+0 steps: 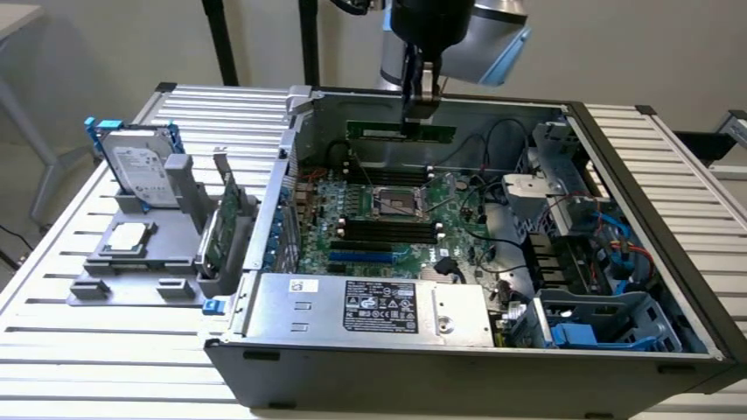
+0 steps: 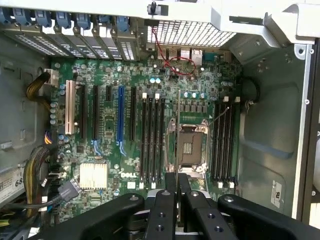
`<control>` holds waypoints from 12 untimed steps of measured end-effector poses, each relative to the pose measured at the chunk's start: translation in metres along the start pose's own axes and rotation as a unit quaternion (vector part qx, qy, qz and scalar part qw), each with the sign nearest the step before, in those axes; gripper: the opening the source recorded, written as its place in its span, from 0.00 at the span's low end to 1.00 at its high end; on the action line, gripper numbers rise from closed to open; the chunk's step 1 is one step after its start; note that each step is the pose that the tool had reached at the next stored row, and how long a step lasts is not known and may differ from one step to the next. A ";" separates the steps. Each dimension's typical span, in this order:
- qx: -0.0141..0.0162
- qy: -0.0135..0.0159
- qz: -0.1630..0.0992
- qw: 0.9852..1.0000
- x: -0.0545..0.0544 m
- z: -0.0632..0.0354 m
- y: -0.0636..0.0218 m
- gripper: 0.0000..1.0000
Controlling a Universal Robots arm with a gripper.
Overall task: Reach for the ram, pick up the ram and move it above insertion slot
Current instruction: 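Pick up the ram and move it above insertion slot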
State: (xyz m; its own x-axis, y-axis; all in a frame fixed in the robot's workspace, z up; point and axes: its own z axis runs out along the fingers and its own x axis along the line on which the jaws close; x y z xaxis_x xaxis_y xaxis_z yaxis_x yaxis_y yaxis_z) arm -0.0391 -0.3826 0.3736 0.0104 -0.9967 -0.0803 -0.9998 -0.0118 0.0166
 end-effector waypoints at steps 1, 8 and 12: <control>0.000 0.000 0.002 1.000 0.000 0.0006 -0.0001 0.13; 0.002 0.000 0.010 1.000 0.000 0.0024 -0.0013 0.13; 0.002 0.000 0.010 1.000 0.000 0.0024 -0.0013 0.13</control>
State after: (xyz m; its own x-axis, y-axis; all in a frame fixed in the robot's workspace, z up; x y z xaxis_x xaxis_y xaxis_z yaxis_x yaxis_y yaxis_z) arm -0.0378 -0.3820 0.3712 -0.0086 -0.9967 -0.0802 -0.9999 0.0075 0.0144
